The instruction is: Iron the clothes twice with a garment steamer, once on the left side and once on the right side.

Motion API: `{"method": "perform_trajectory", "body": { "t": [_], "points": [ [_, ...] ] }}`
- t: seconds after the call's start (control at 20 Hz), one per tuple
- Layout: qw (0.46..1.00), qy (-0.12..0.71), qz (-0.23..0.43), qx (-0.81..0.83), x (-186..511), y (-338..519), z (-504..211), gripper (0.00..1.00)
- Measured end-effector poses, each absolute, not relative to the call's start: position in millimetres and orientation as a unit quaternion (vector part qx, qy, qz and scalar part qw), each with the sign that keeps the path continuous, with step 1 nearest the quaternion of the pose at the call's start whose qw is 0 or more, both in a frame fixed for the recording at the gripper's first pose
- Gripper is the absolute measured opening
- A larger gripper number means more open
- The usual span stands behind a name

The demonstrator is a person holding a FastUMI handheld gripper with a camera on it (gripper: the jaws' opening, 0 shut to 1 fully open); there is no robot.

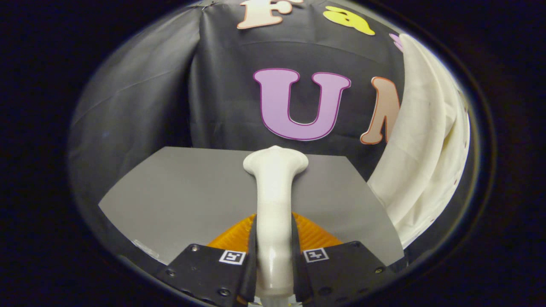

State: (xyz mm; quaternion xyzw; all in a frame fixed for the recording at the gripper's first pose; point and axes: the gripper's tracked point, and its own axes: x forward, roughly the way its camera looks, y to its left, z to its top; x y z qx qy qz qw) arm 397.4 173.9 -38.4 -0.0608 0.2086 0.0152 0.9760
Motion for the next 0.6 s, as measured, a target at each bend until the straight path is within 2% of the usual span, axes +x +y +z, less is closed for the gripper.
{"method": "perform_trajectory", "body": {
  "t": [0.25,0.6],
  "points": [
    [0.982,0.183,0.049,-0.027,373,170,-28,0.3],
    [0.989,0.12,0.09,0.009,312,144,26,0.29]
  ]
}}
